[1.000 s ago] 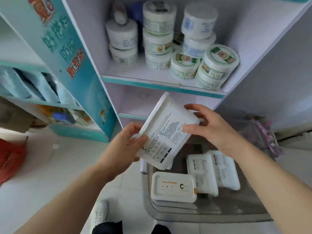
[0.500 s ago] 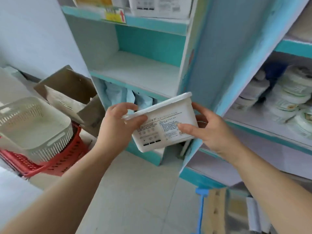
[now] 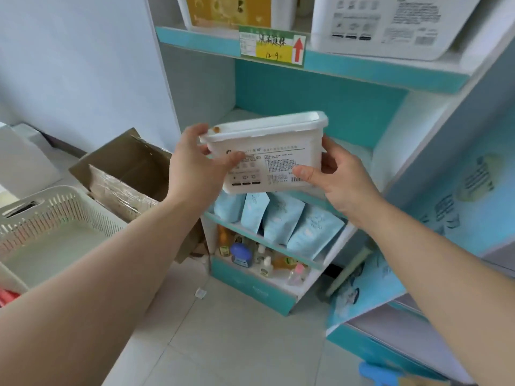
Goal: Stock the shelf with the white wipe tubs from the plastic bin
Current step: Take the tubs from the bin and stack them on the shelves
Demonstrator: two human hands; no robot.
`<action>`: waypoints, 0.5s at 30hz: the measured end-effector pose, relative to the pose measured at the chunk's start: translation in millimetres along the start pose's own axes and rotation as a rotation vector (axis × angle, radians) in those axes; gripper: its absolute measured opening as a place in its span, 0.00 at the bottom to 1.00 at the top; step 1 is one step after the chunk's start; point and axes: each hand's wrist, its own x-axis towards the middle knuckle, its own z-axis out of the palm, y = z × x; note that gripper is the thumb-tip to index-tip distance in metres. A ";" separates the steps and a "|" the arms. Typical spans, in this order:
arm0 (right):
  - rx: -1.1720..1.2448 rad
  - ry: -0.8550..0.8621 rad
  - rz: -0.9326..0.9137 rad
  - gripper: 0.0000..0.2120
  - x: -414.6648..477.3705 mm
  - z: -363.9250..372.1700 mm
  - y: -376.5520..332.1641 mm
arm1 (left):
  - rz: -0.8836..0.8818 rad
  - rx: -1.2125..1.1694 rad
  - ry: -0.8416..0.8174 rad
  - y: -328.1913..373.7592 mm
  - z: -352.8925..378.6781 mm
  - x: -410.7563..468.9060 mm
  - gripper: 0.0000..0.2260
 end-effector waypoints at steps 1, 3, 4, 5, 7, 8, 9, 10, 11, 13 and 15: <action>-0.010 0.015 -0.009 0.33 14.6 2.0 5.7 | 0.027 -0.005 0.014 0.0 5.0 11.7 0.32; -0.038 0.061 -0.026 0.34 41.6 6.0 16.5 | 0.060 -0.015 0.032 -4.1 16.2 35.5 0.31; -0.057 0.085 -0.033 0.34 53.8 7.7 21.9 | 0.071 -0.018 0.041 -6.7 22.7 46.7 0.31; -0.080 0.108 -0.037 0.33 65.3 9.4 27.1 | 0.082 -0.018 0.049 -10.3 29.2 57.9 0.30; -0.142 0.147 -0.042 0.29 85.7 12.3 36.2 | 0.100 -0.017 0.063 -18.5 41.4 77.9 0.30; -0.172 0.160 -0.046 0.27 94.9 14.4 40.8 | 0.103 -0.019 0.066 -23.0 46.3 87.2 0.29; -0.195 0.169 -0.050 0.26 103.7 16.7 45.6 | 0.104 -0.022 0.067 -28.2 50.3 96.3 0.29; -0.212 0.175 -0.051 0.24 111.4 19.1 50.1 | 0.105 -0.021 0.066 -34.1 53.5 105.5 0.29; -0.225 0.182 -0.045 0.23 118.4 21.7 54.6 | 0.106 -0.014 0.067 -39.2 56.1 114.1 0.28; -0.253 0.211 -0.024 0.22 129.6 27.0 60.4 | 0.134 0.015 0.074 -47.6 59.9 131.0 0.27; -0.286 0.257 -0.008 0.21 139.0 31.0 63.5 | 0.173 0.048 0.076 -51.5 62.7 146.0 0.27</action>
